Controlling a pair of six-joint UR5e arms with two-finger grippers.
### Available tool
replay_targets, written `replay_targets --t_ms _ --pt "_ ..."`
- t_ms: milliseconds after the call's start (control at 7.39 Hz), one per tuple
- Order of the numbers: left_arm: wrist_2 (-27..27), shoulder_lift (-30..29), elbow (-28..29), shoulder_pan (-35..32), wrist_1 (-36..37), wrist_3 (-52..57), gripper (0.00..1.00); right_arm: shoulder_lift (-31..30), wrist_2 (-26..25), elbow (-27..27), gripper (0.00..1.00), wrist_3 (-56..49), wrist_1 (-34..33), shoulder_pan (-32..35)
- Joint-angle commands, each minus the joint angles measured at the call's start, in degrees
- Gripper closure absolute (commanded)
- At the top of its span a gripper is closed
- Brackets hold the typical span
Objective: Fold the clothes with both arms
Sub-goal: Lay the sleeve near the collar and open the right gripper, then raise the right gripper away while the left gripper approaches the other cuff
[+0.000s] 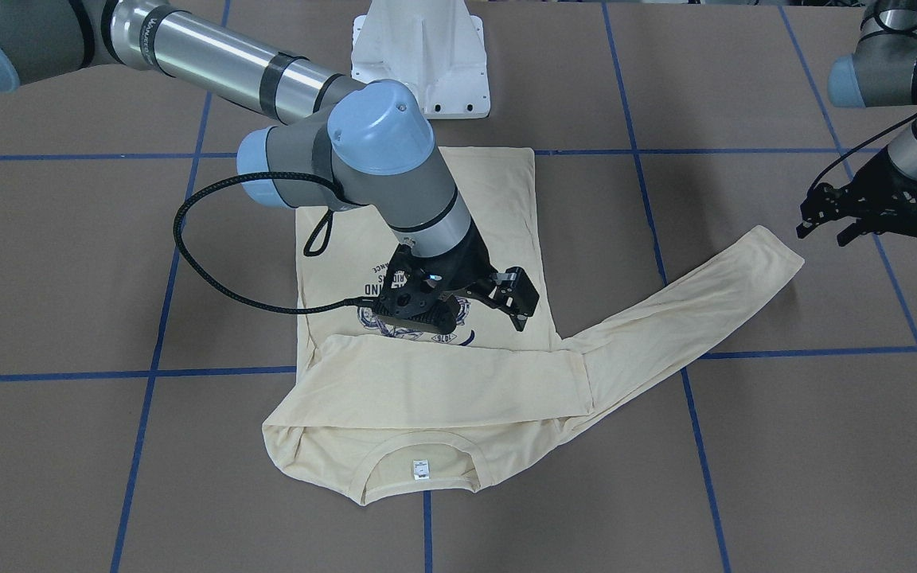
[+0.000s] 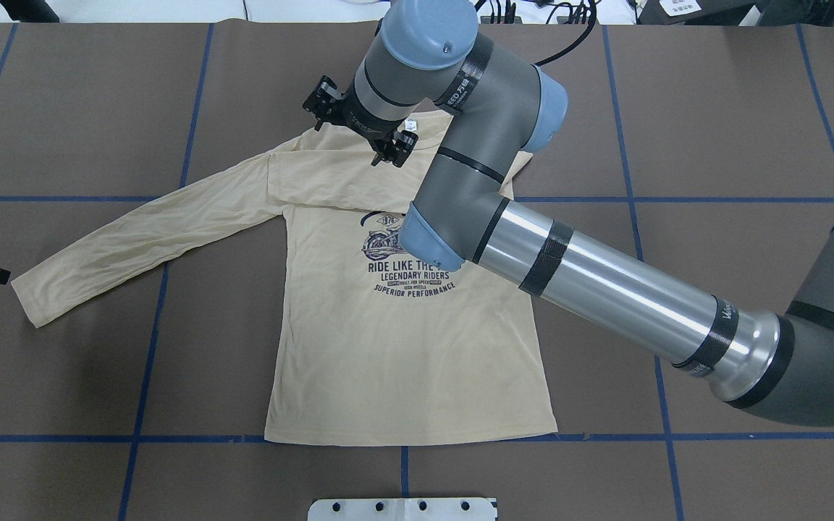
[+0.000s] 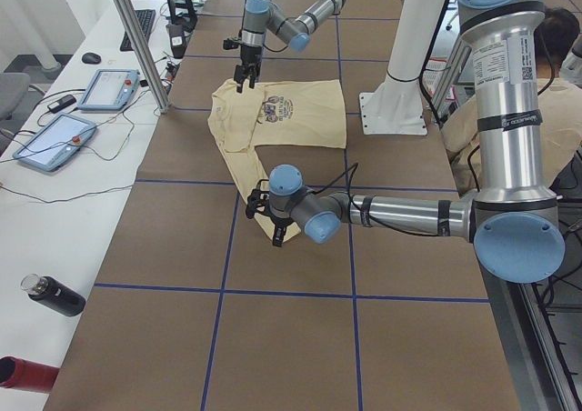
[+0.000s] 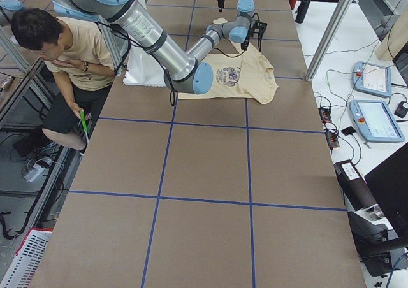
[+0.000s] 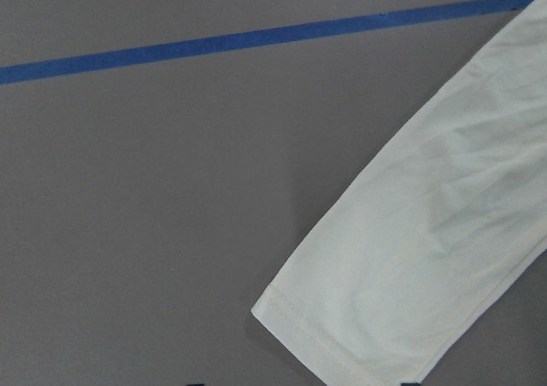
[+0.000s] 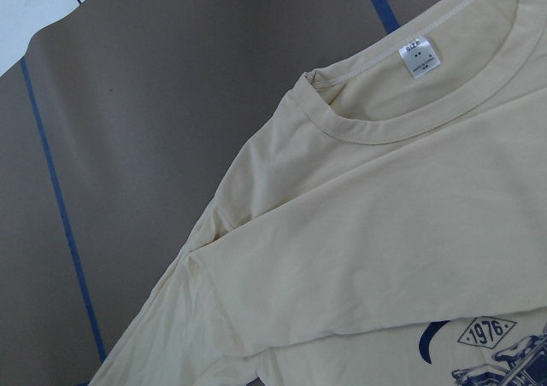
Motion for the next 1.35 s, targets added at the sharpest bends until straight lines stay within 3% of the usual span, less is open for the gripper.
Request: replay_targets --t_ms 0,406,677,812,948,1219 --pt "-0.2 -3.0 3.6 0.5 -0.2 -0.2 0.34 0.0 -0.2 0.2 0.02 -0.2 0.2 0.0" --pt "-0.7 -3.2 5.3 3.5 0.5 -0.3 0.45 -0.6 0.4 0.9 0.02 -0.1 0.0 -0.1" --pt "-0.6 -3.3 5.5 3.5 0.5 -0.2 0.48 -17.5 3.8 19.4 0.02 -0.9 -0.1 3.2" --pt "-0.7 -3.3 5.6 3.5 0.4 -0.2 0.48 -19.0 10.6 20.4 0.02 -3.1 -1.4 7.0" --pt "-0.7 -3.3 5.6 3.5 0.3 -0.2 0.48 -19.3 14.0 20.8 0.02 -3.2 -3.9 10.3" --pt "-0.6 -3.3 6.0 3.5 0.1 -0.2 0.48 -27.1 17.1 25.2 0.02 -5.9 -4.8 15.2"
